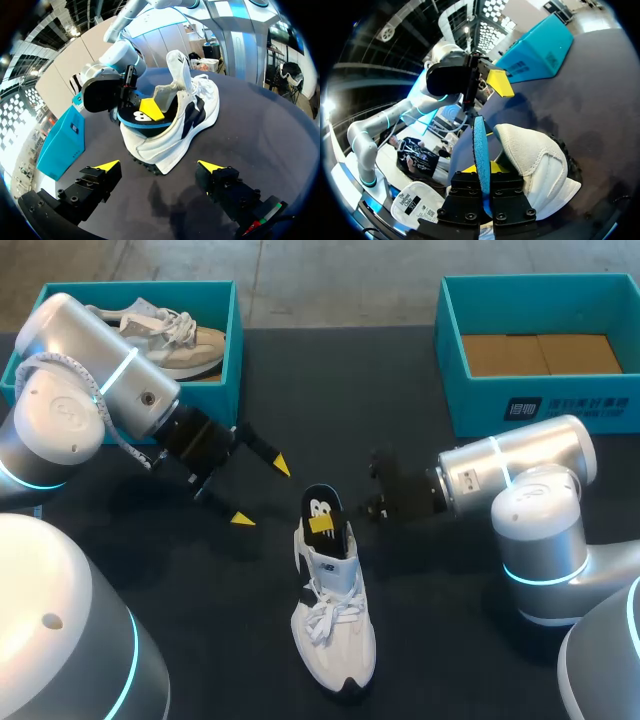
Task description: Take the shoe out of the shoebox, open the shoe tongue, remove and reinsert the insole, then place the shoe into the shoebox
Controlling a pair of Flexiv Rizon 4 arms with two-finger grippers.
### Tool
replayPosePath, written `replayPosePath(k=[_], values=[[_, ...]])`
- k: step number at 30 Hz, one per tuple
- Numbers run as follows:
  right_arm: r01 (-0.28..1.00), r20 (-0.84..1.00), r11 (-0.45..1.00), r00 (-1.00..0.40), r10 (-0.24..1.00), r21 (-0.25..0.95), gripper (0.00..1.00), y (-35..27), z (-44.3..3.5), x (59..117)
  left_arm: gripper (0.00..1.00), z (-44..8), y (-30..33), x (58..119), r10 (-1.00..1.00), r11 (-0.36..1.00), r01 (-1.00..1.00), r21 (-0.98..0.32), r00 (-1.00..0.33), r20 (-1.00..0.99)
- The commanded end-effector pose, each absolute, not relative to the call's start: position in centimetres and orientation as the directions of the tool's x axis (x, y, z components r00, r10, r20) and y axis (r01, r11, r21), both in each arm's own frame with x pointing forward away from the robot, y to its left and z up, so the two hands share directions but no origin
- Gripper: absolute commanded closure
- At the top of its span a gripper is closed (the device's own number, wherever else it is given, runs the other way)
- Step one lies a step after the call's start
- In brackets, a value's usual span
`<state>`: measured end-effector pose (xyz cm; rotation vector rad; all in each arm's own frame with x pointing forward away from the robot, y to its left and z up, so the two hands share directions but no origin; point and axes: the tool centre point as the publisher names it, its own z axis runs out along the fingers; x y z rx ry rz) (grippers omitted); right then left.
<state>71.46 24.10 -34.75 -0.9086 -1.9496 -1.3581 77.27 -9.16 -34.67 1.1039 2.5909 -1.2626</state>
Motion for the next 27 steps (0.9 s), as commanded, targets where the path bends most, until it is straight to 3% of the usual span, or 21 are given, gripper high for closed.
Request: replayPosePath(k=[1,19,27], values=[[0.811,0.785,0.257,-0.578,0.222,0.525,1.00,24.4,-35.0,71.3,0.00,-34.7,-9.2,77.3,0.579,0.412,0.623,-0.665,-0.742,-0.337],[0.838,0.810,0.265,-0.536,0.239,0.477,1.00,24.2,-36.5,68.2,0.00,-34.7,-9.2,77.3,0.579,0.412,0.623,-0.665,-0.742,-0.337],[0.824,0.790,0.253,-0.562,0.244,0.508,0.99,24.2,-35.8,68.6,0.00,-34.7,-9.2,77.3,0.579,0.412,0.623,-0.665,-0.742,-0.337]])
